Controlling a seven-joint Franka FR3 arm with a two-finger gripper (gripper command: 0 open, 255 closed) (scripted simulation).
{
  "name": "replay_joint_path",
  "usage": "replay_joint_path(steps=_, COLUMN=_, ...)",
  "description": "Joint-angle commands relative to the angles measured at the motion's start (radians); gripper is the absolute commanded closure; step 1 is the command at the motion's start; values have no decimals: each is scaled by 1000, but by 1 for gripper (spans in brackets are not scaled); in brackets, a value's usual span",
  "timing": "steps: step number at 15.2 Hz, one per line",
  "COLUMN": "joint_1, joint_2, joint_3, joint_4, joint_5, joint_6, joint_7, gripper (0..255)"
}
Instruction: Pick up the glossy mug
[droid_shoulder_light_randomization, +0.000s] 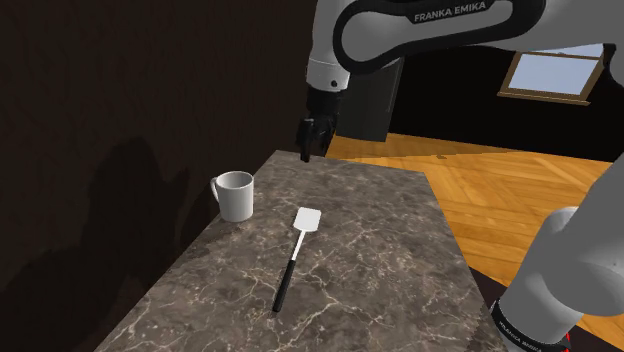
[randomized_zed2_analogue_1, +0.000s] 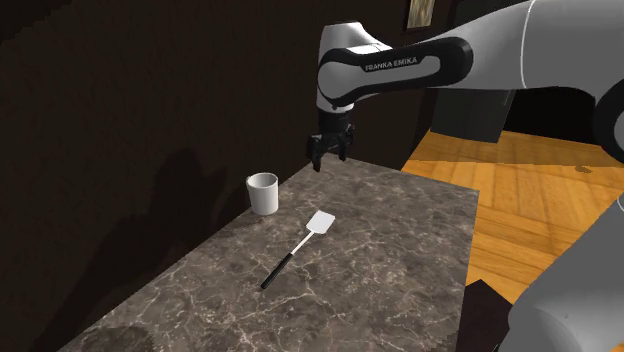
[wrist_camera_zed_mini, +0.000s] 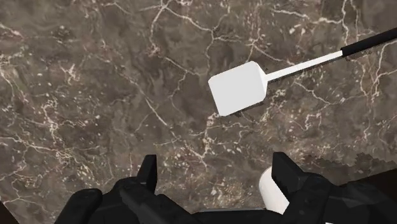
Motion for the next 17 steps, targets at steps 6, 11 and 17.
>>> replay_joint_path(steps=6, joint_1=40, joint_2=268, joint_3=45, joint_4=242, joint_5=-43, joint_6=0, joint_7=96, gripper=0)
replay_joint_path(steps=11, joint_1=95, joint_2=481, joint_3=59, joint_4=478, joint_5=-86, joint_6=-39, joint_7=157, gripper=0)
replay_joint_path(steps=17, joint_1=117, joint_2=561, joint_3=58, joint_4=523, joint_5=-102, joint_6=-9, joint_7=174, gripper=0)
